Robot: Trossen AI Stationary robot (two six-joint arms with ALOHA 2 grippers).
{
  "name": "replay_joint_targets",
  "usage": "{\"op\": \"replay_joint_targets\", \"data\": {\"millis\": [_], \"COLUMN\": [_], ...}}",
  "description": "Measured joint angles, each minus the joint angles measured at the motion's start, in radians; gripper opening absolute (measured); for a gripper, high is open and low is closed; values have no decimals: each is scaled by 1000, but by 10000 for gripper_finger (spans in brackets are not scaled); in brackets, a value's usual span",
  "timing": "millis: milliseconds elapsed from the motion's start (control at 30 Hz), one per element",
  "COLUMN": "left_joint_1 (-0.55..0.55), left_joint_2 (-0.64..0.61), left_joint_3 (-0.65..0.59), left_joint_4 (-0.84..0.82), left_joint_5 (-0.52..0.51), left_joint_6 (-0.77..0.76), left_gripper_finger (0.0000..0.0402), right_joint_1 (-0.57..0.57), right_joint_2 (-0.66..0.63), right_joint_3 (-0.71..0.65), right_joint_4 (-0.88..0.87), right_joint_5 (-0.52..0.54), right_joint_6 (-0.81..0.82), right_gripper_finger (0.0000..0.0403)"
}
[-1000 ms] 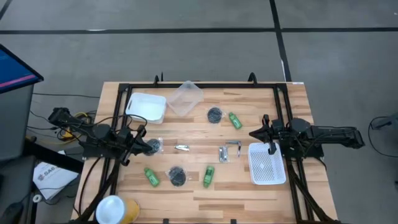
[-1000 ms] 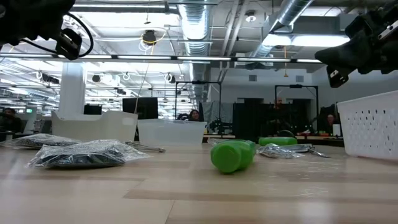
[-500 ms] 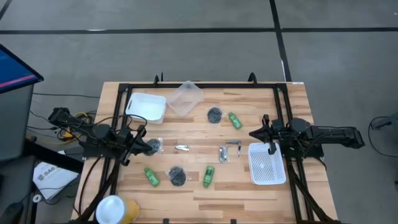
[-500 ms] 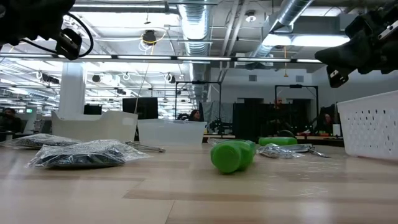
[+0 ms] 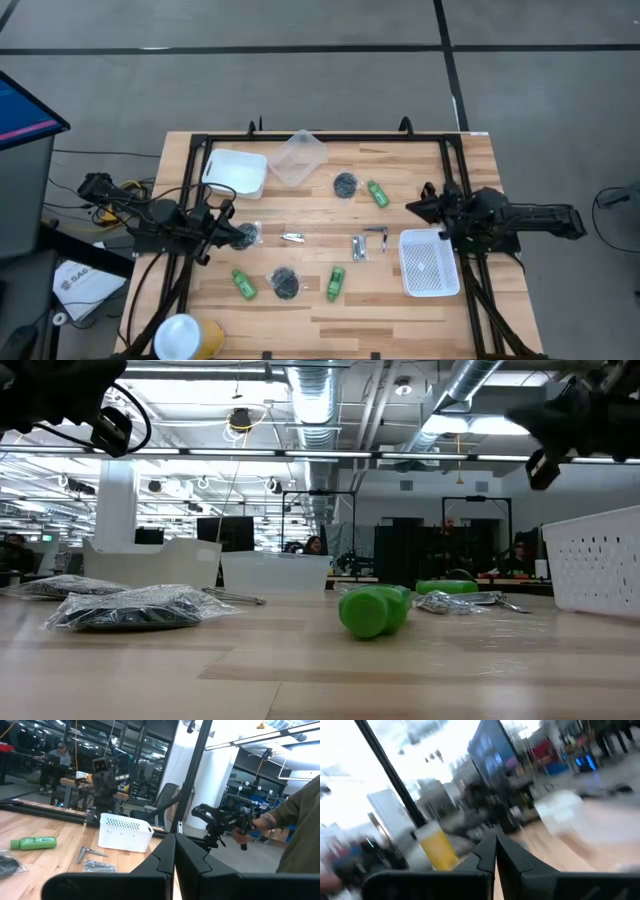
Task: Pick & Place Travel size toiletries
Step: Put the green shampoo into the bottom white bin
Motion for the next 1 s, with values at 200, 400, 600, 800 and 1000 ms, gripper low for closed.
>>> {"op": "replay_joint_targets", "data": {"millis": [200,400,600,800,1000], "left_joint_1": [0,0,0,0,0], "left_joint_2": [0,0,0,0,0], "left_joint_3": [0,0,0,0,0], "left_joint_4": [4,11,22,30,33], "left_joint_5": [-4,-3,-3,-2,2], "left_joint_6": [0,0,-7,-7,-8], "left_gripper_finger": [1,1,1,1,1], "right_joint_1": [-35,-68,-111,-159,-275], "right_joint_2": [63,381,781,1138,1402], "right_joint_3": [196,542,863,1102,1243], "right_joint_4": [-217,-647,-914,-1079,-1186], "right_joint_5": [162,215,222,221,222], "right_joint_6": [62,97,35,-113,-117], "right_gripper_finger": [6,6,33,123,237]}}
